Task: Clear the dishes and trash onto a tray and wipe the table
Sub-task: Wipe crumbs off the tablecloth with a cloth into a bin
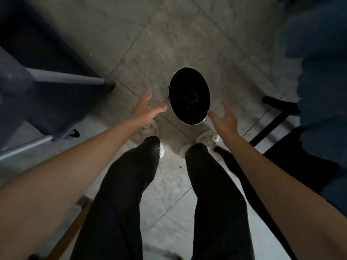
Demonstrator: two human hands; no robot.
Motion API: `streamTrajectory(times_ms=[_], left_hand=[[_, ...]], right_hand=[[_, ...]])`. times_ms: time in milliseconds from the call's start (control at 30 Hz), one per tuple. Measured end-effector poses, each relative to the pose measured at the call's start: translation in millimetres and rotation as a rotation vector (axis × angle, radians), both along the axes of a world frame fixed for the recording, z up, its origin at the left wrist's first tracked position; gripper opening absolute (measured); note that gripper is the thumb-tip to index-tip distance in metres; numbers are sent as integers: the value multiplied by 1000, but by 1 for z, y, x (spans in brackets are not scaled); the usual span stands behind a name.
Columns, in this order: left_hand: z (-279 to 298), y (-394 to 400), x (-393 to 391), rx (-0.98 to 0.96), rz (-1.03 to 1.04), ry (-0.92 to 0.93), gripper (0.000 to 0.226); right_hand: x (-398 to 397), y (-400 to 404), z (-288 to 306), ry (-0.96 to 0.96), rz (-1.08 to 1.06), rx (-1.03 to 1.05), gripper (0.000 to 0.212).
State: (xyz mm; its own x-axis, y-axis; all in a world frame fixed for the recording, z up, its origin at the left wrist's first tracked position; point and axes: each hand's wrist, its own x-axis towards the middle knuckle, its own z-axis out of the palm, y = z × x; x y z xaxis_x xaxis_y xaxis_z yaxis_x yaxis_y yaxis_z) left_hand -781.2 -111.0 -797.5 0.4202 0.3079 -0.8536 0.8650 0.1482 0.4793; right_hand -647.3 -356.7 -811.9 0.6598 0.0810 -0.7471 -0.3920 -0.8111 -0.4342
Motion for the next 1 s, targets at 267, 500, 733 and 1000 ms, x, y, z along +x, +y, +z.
streamTrajectory(times_ms=[267, 500, 733, 1000], left_hand=[[-154, -43, 15, -125, 140, -23, 101], [-195, -66, 20, -6, 403, -62, 67], [-157, -55, 21, -46, 426, -61, 67], [-27, -57, 1, -50, 463, -53, 68]], right_hand=[[-11, -16, -148, 228, -269, 101, 78], [-20, -20, -188, 156, -350, 249, 75], [-17, -11, -150, 143, -338, 264, 75], [-35, -17, -18, 65, -260, 246, 73]])
